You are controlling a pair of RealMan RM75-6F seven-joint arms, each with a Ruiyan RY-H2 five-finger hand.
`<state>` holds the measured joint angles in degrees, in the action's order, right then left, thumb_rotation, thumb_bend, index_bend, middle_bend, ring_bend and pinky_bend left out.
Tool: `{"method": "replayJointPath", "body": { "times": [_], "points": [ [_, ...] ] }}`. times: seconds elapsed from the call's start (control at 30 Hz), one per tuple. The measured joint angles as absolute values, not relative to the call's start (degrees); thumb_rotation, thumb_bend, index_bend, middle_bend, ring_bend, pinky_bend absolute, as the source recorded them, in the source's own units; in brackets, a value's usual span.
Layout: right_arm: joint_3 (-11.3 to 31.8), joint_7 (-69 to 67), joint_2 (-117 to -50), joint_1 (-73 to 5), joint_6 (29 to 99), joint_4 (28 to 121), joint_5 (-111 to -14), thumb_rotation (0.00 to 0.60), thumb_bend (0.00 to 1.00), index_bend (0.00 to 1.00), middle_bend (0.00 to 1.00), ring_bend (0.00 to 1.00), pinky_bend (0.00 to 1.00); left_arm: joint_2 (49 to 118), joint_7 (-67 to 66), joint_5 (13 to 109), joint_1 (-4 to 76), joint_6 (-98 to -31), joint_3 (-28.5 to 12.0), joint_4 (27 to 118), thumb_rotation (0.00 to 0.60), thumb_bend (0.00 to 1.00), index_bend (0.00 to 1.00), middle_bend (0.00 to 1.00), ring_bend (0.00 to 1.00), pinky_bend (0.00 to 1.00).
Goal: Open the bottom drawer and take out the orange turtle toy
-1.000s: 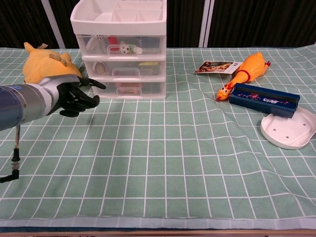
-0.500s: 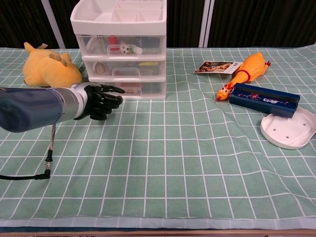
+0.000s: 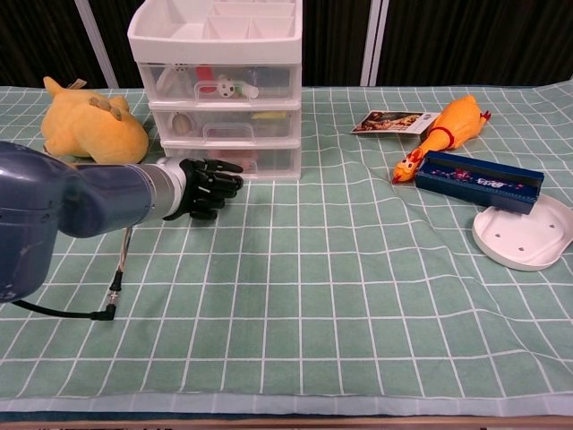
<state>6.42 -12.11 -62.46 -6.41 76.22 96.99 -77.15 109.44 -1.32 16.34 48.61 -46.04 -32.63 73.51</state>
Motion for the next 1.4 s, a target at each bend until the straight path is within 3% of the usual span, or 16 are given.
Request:
{"method": "replayJointPath", "body": {
  "times": [1.4],
  "points": [
    [6.5,-12.9,-62.2,-6.5,75.7,97.3,-76.7,0.6,0.11,0.0,0.0,0.0,0.18,114.6,4.3,17.9,53.5,-39.8,-34.6,63.0,0.6,0.63,0.19,0.98,1.0,1.0]
  ]
}}
